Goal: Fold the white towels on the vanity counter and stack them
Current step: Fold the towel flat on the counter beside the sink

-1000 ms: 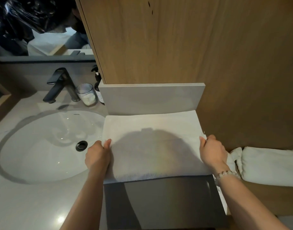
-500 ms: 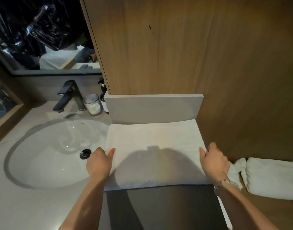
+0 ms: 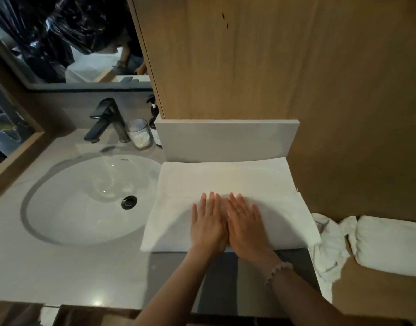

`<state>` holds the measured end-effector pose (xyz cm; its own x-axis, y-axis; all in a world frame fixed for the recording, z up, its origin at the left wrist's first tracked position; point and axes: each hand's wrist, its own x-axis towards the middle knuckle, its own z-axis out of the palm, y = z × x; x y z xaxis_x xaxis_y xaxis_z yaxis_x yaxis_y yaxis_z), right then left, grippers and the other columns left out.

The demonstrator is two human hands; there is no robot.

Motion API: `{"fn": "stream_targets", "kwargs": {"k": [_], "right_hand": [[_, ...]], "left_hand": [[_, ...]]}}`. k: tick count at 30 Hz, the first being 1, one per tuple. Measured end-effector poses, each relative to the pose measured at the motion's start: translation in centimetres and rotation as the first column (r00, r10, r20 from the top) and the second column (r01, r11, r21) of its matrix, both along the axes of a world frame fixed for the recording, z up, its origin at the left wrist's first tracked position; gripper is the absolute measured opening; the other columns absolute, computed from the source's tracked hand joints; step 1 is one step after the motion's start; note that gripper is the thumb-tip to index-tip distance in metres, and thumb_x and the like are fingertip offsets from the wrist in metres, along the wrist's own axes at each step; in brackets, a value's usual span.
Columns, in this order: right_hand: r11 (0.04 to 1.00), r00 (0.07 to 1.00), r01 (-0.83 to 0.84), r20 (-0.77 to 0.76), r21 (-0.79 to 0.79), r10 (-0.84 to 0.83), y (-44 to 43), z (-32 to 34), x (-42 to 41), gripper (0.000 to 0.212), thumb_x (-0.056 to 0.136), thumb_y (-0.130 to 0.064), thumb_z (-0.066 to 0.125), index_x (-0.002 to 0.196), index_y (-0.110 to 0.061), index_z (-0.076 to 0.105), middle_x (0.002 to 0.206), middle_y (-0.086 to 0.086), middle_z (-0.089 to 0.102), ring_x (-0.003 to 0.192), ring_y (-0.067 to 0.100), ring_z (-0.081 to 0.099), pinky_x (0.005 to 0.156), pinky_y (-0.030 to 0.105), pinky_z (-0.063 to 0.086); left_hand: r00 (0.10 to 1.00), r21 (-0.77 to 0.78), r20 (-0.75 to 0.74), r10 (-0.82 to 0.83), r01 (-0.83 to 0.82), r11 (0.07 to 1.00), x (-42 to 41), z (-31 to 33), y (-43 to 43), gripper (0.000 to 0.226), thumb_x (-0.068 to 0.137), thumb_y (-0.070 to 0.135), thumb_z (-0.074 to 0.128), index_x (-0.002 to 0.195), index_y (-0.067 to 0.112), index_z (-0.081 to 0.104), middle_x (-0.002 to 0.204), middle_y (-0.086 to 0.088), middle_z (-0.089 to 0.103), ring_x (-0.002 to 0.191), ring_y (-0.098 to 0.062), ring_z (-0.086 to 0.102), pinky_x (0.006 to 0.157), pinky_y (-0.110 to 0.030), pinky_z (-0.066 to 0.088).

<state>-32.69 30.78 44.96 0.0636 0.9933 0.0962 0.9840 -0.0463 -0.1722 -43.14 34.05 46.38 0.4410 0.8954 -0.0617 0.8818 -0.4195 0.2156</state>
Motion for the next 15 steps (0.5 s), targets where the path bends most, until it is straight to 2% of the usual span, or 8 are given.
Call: {"fn": "stream_targets", "kwargs": {"k": [2, 3, 4, 5, 7, 9, 11, 15], "right_hand": [[0.997, 0.999, -0.022, 0.028, -0.075, 0.024, 0.1, -0.3, 0.2, 0.08, 0.066, -0.059, 0.071, 0.13, -0.013, 0.053, 0.133, 0.01, 0.056, 0.122, 0.029, 0.053, 0.096, 0.054, 0.044], [0.997, 0.999, -0.025, 0.041, -0.077, 0.029, 0.1, -0.3, 0.3, 0.068, 0.077, -0.058, 0.06, 0.129, -0.014, 0.056, 0.134, 0.009, 0.055, 0.123, 0.028, 0.052, 0.096, 0.053, 0.044], [0.995, 0.999, -0.032, 0.035, -0.099, 0.036, 0.1, -0.2, 0.4, 0.062, 0.091, -0.058, 0.035, 0.132, -0.015, 0.053, 0.139, 0.007, 0.05, 0.128, 0.027, 0.047, 0.101, 0.051, 0.039], [0.987, 0.998, -0.053, 0.025, -0.152, 0.057, 0.2, 0.1, 0.6, 0.074, 0.094, -0.058, 0.003, 0.14, -0.017, 0.043, 0.148, 0.005, 0.037, 0.137, 0.025, 0.036, 0.11, 0.047, 0.028], [0.984, 0.993, -0.117, 0.008, -0.138, 0.119, 0.2, -0.1, 1.6, 0.094, 0.074, -0.062, -0.032, 0.15, -0.023, 0.009, 0.157, -0.004, -0.001, 0.146, 0.017, 0.002, 0.115, 0.036, -0.002], [0.981, 0.994, -0.101, -0.059, -0.168, 0.092, 0.0, 0.2, 3.2, 0.081, 0.08, -0.062, -0.023, 0.15, -0.025, -0.006, 0.154, -0.009, -0.017, 0.145, 0.012, -0.012, 0.112, 0.029, -0.011], [0.975, 0.999, -0.053, -0.023, -0.214, 0.049, -0.4, 0.3, 5.5, 0.07, 0.089, -0.06, -0.009, 0.15, -0.025, -0.008, 0.156, -0.007, -0.016, 0.145, 0.012, -0.012, 0.112, 0.028, -0.012], [0.964, 0.993, 0.116, 0.026, -0.239, -0.113, -1.9, 0.7, 10.2, 0.083, 0.082, -0.072, -0.004, 0.15, -0.026, 0.002, 0.159, -0.005, -0.007, 0.146, 0.015, -0.005, 0.114, 0.035, -0.008]], "left_hand": [[0.999, -0.051, -0.015, -0.047, 0.047, 0.998, -0.2, -0.4, -0.1, 0.095, 0.068, 0.065, -0.031, 0.148, 0.017, -0.015, 0.15, 0.002, -0.027, 0.132, -0.017, -0.031, 0.106, -0.033, -0.022], [0.998, -0.067, -0.014, -0.056, 0.055, 0.996, -0.3, -0.6, -0.1, 0.099, 0.061, 0.064, -0.035, 0.147, 0.018, -0.017, 0.145, 0.003, -0.031, 0.131, -0.016, -0.032, 0.106, -0.033, -0.022], [0.998, -0.076, -0.01, -0.059, 0.058, 0.995, -0.5, -0.8, 0.0, 0.1, 0.058, 0.062, -0.038, 0.147, 0.019, -0.017, 0.142, 0.005, -0.033, 0.132, -0.015, -0.032, 0.107, -0.032, -0.021], [0.998, -0.076, -0.008, -0.064, 0.063, 0.995, -0.6, -1.0, 0.2, 0.101, 0.057, 0.063, -0.041, 0.146, 0.021, -0.018, 0.142, 0.006, -0.033, 0.133, -0.015, -0.031, 0.107, -0.032, -0.021], [0.998, -0.076, 0.0, -0.068, 0.068, 0.995, -1.0, -1.3, 0.7, 0.099, 0.06, 0.065, -0.041, 0.146, 0.022, -0.018, 0.143, 0.007, -0.033, 0.137, -0.015, -0.028, 0.108, -0.031, -0.021], [0.998, -0.084, 0.008, -0.063, 0.064, 0.994, -1.2, -1.2, 0.9, 0.077, 0.08, 0.062, -0.022, 0.147, 0.023, -0.016, 0.145, 0.007, -0.031, 0.14, -0.015, -0.025, 0.109, -0.032, -0.02], [0.999, -0.107, 0.002, -0.052, 0.052, 0.993, -1.2, -1.2, 0.9, 0.061, 0.096, 0.051, 0.003, 0.148, 0.024, -0.015, 0.15, 0.005, -0.027, 0.139, -0.013, -0.025, 0.11, -0.033, -0.019], [0.999, -0.107, -0.013, -0.037, 0.035, 0.994, -1.6, -1.2, 1.1, 0.063, 0.098, 0.051, 0.014, 0.148, 0.024, -0.014, 0.155, 0.001, -0.023, 0.141, -0.016, -0.024, 0.109, -0.035, -0.019]]}}
